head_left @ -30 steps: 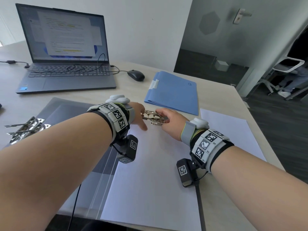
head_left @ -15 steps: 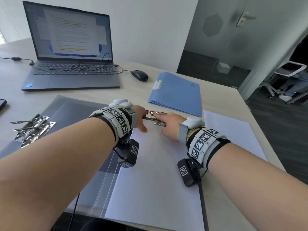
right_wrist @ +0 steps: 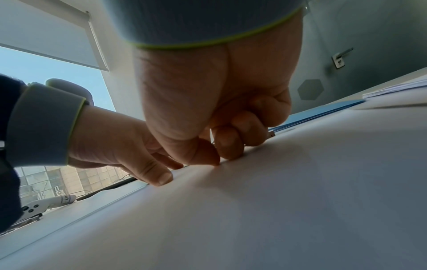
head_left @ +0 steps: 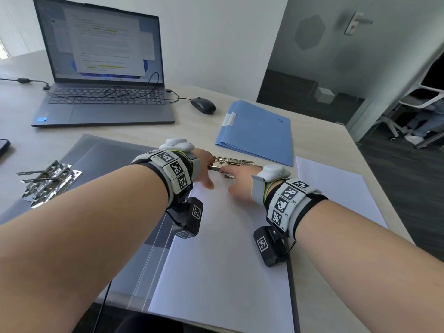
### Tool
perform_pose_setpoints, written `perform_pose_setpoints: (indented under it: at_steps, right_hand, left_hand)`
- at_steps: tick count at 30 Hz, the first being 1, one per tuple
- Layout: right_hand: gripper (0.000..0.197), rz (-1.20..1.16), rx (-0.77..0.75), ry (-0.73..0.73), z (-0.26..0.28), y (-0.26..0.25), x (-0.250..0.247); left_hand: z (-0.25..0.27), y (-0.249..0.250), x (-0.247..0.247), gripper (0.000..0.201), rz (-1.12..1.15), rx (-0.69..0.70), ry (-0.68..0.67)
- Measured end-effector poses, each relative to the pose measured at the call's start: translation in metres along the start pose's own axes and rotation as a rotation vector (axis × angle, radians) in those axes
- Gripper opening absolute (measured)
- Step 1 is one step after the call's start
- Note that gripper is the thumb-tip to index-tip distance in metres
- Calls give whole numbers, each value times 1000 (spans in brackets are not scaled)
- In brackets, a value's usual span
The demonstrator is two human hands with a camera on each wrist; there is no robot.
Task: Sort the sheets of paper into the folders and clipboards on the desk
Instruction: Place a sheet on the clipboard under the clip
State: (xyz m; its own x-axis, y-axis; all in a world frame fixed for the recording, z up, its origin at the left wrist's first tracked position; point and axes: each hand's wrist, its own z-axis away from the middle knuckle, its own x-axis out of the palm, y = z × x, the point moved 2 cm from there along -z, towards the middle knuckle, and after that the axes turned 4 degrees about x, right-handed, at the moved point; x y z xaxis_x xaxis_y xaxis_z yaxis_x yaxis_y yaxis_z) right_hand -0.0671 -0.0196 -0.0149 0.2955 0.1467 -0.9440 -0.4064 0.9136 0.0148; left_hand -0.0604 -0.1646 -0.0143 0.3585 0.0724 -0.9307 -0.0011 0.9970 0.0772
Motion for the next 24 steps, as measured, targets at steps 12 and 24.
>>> perform_pose_setpoints:
  at_steps: [12, 24]
  right_hand:
    - [69, -79, 61, -54, -7, 6, 14]
    - [56, -648, 69, 58, 5, 26, 22]
  left_hand:
    - [-2, 0, 2, 72, -4, -8, -9]
    - [-2, -1, 6, 77, 35, -59, 19]
